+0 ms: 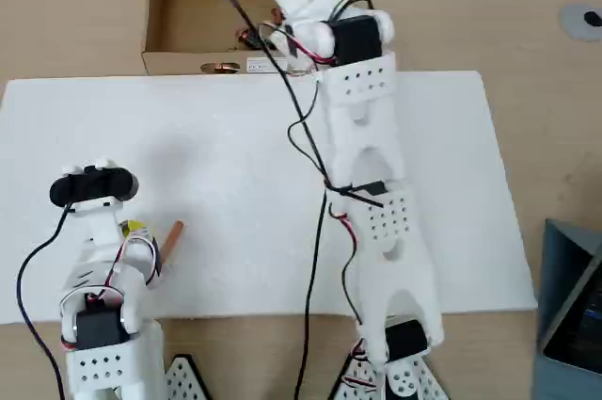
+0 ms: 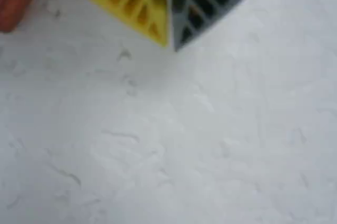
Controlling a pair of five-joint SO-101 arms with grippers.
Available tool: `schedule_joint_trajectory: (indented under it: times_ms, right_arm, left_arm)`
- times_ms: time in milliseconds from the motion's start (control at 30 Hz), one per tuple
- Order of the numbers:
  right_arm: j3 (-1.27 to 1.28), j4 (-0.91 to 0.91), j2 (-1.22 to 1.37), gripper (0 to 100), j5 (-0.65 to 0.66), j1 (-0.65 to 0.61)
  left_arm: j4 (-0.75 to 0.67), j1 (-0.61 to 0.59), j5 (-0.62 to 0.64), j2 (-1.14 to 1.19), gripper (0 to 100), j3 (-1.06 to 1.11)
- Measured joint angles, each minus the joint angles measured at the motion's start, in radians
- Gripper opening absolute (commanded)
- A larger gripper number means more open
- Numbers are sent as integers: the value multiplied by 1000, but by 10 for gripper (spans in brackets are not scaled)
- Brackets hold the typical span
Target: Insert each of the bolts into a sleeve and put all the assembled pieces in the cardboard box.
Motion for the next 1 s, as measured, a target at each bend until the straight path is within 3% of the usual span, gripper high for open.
schedule_joint_trajectory:
  times_ms: [400, 733, 1000]
  right_arm:
    - [86, 57, -247, 9, -187, 77]
    - [652, 57, -565, 9, -414, 137]
    - [979, 57, -595, 9, -700, 149]
  left_arm:
    - [0, 0, 0, 0, 5, 0]
    - [0, 0, 0, 0, 5, 0]
    - [0, 0, -3, 0, 5, 0]
